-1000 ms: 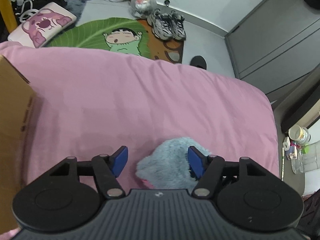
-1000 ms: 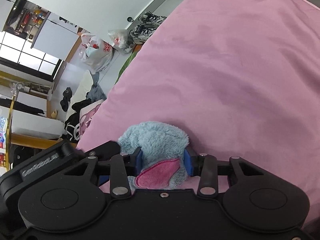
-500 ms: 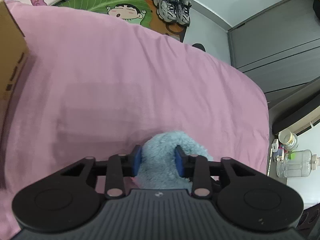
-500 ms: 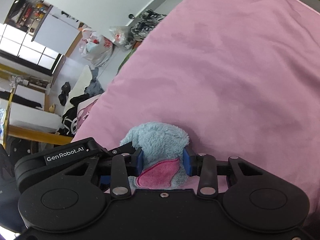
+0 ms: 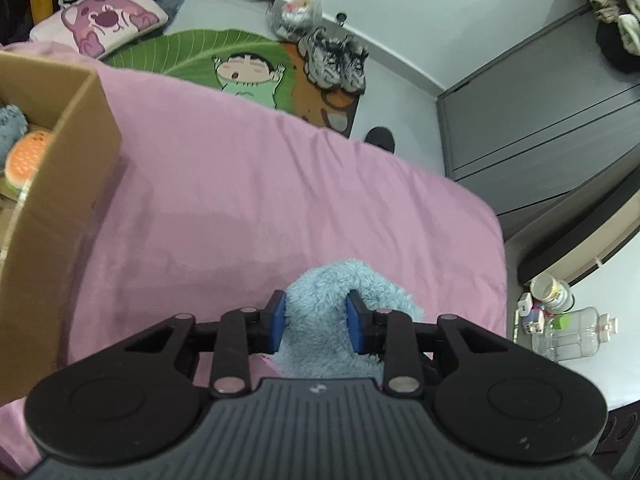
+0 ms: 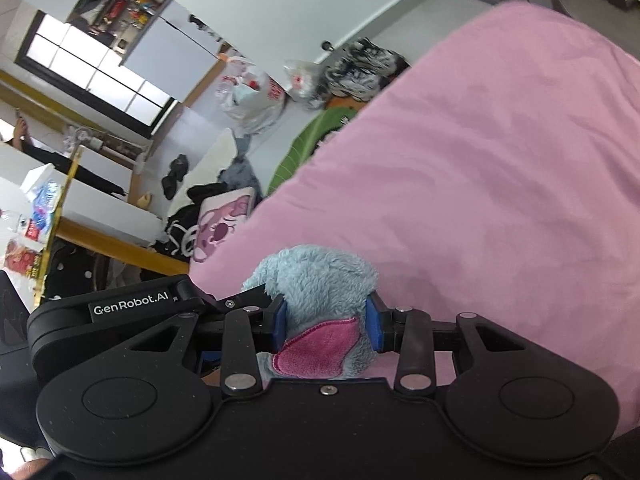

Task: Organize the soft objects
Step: 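Lift the grey plush with both tools and carry it over the box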

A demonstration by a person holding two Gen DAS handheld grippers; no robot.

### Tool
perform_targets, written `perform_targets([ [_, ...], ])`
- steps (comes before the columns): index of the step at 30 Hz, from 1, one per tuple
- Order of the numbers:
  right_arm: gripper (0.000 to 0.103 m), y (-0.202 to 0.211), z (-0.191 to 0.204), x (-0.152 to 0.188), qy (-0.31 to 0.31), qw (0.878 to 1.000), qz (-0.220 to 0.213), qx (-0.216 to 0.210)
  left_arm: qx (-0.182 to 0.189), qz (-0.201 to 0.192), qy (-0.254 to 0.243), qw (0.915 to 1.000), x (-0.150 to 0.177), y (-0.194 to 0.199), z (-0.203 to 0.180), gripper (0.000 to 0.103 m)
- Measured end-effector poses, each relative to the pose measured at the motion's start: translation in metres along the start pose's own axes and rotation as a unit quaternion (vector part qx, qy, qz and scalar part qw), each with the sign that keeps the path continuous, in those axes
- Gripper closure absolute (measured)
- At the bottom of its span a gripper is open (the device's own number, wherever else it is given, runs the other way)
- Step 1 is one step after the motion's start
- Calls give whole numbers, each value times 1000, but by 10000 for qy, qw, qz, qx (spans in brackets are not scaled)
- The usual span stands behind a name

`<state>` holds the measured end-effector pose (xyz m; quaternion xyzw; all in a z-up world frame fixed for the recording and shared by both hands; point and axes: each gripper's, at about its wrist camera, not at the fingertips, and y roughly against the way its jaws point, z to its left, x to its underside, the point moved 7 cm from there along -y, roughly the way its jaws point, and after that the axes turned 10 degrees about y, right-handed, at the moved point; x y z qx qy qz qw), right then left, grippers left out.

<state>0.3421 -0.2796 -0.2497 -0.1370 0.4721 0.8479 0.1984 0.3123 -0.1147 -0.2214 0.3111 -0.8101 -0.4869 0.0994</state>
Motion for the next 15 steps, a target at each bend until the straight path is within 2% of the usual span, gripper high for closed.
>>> perform_targets([
  [15, 66, 37, 39, 12, 325, 9983, -417, -231, 341, -317, -64, 9989, 10, 64, 14, 73],
])
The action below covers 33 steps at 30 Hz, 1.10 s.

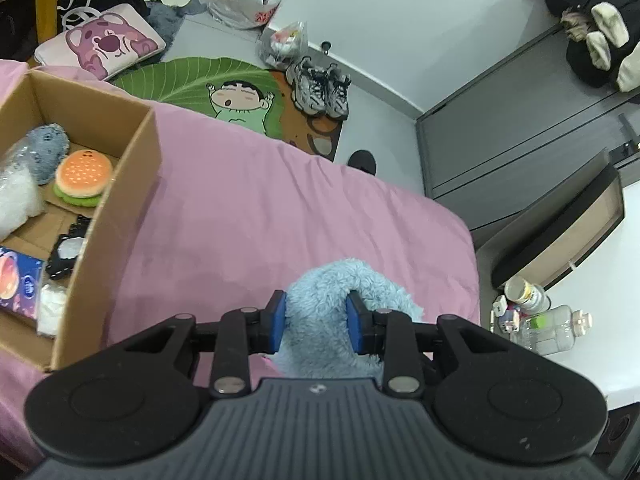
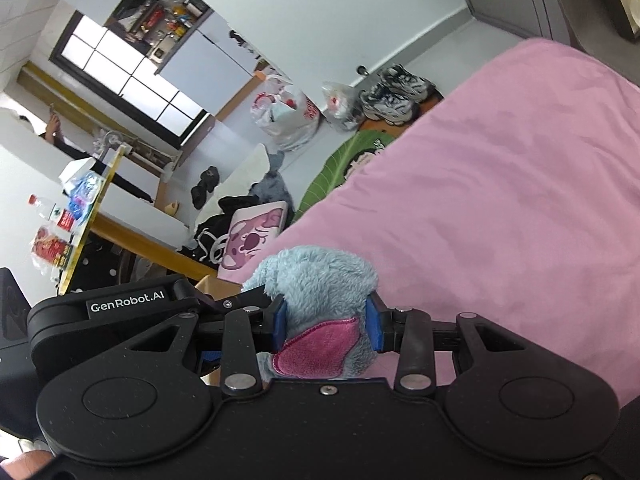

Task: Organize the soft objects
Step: 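Lift the grey plush with both tools and carry it over the box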

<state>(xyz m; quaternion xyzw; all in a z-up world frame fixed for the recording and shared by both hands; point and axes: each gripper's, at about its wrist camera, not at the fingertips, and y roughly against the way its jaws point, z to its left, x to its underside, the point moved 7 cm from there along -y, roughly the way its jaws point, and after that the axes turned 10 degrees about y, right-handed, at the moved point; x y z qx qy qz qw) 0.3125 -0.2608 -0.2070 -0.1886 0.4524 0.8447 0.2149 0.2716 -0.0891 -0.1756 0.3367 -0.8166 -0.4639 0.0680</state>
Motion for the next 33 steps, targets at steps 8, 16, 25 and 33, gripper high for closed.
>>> perform_targets([
  [8, 66, 15, 35, 5, 334, 9992, -186, -136, 171, -317, -5, 9993, 1, 44, 13, 73],
  [16, 66, 20, 70, 16, 634, 9973, -234, -288, 339, -526, 177, 9979, -5, 80, 42, 73],
  [25, 66, 16, 109, 30, 917, 9949, -164, -393, 410, -659, 380, 9963, -18, 106, 76, 73],
  [33, 65, -1, 144, 37, 1151, 9921, -18, -501, 415, -810, 638, 9938, -38, 122, 112, 73],
])
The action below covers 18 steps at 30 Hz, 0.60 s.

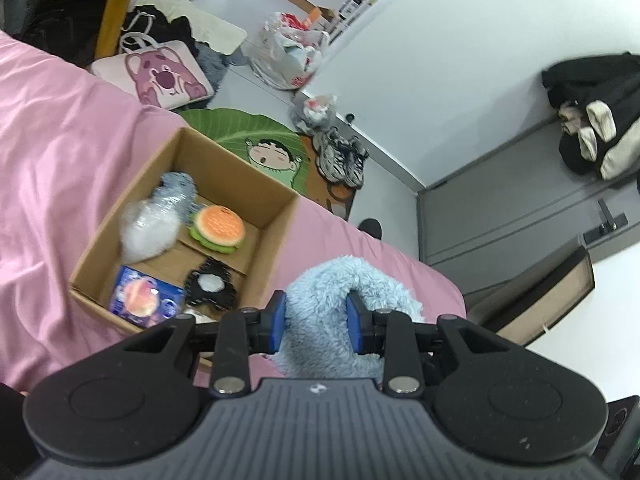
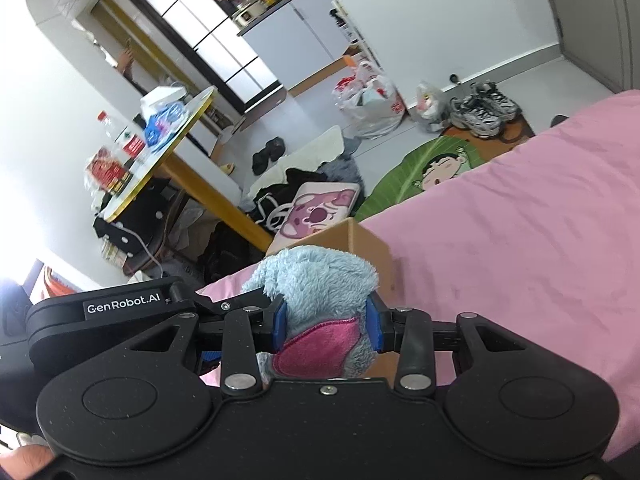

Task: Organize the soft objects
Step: 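Lift the grey plush with both tools and carry it over the box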

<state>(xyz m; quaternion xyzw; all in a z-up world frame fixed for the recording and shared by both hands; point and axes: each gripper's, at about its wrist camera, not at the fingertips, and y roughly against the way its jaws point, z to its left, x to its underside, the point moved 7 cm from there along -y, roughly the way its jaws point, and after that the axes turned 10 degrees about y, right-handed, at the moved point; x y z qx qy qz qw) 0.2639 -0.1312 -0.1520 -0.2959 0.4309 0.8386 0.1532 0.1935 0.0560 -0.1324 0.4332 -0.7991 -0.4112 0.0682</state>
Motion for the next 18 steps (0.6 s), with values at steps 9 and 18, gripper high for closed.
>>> perform_targets([
  [9, 65, -35, 25, 3, 203, 9994, 251, -139, -93, -90, 358, 9993, -30, -3, 36, 73],
  [18, 64, -72, 35, 2, 343, 9977, 534, -229, -186, -39, 685, 9975, -53, -23, 64, 73],
])
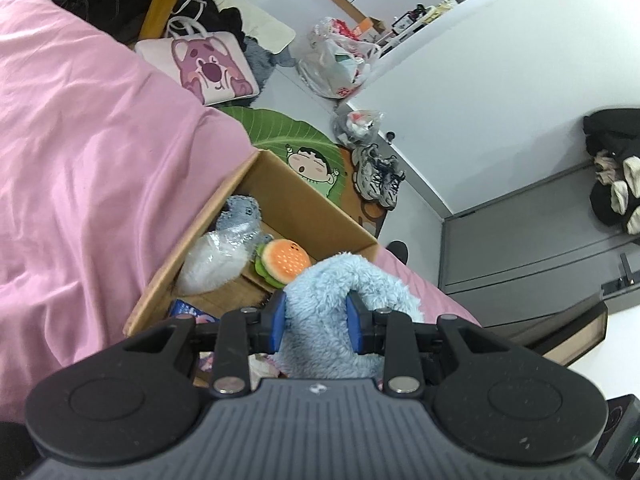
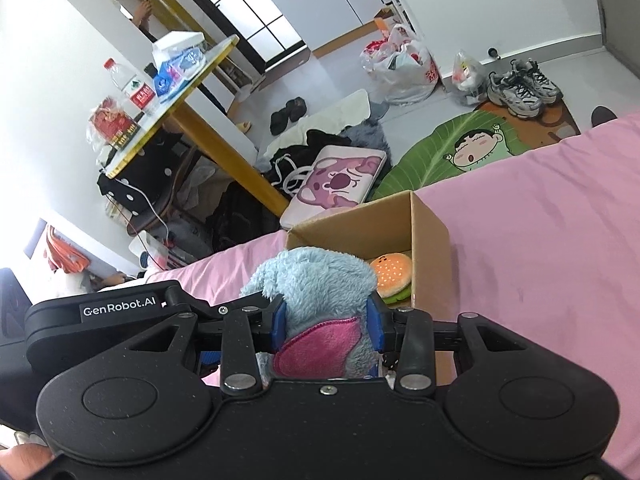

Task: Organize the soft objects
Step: 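Lift the grey plush with both tools and carry it over the box, then open both tools to drop the grey plush into the box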

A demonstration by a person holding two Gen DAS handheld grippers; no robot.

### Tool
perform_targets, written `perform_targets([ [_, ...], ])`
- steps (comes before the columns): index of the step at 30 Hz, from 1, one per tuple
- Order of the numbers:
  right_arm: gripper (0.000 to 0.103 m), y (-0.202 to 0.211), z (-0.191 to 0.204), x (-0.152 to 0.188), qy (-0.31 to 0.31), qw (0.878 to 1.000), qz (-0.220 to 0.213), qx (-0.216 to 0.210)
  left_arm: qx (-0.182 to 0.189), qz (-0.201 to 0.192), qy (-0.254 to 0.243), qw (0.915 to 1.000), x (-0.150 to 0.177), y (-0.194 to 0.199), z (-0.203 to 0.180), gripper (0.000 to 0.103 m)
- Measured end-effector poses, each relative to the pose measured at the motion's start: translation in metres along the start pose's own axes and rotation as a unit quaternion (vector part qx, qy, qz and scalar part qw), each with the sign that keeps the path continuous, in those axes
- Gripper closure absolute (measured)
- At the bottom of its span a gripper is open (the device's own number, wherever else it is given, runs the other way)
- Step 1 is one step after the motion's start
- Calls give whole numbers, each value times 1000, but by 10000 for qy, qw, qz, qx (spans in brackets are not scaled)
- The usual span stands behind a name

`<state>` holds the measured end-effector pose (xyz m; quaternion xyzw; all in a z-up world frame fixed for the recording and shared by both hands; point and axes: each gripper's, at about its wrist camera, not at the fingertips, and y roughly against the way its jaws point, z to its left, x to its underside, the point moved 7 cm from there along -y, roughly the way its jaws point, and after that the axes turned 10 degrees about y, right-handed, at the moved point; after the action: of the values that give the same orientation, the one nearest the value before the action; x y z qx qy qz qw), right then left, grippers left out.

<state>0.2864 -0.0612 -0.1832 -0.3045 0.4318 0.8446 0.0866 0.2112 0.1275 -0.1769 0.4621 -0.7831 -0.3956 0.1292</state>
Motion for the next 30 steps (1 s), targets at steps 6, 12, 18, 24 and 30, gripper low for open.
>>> perform_targets([
  [6, 62, -21, -2, -5, 86, 9998, 163, 9, -45, 99, 175, 9998, -11, -18, 10, 73],
  [12, 51, -34, -4, -8, 110, 9997, 229, -36, -208, 198, 346, 9990, -20, -35, 20, 72],
  [18, 47, -29, -10, -9, 56, 9997, 249, 57, -546, 160, 339, 9978, -24, -36, 29, 69],
  [24, 42, -14, -9, -12, 59, 9999, 149, 50, -610, -7, -29, 9981, -22, -19, 10, 54],
  [30, 39, 3, -13, -9, 61, 9998, 116, 149, -621, -137, -307, 9975, -11, -2, -6, 32],
])
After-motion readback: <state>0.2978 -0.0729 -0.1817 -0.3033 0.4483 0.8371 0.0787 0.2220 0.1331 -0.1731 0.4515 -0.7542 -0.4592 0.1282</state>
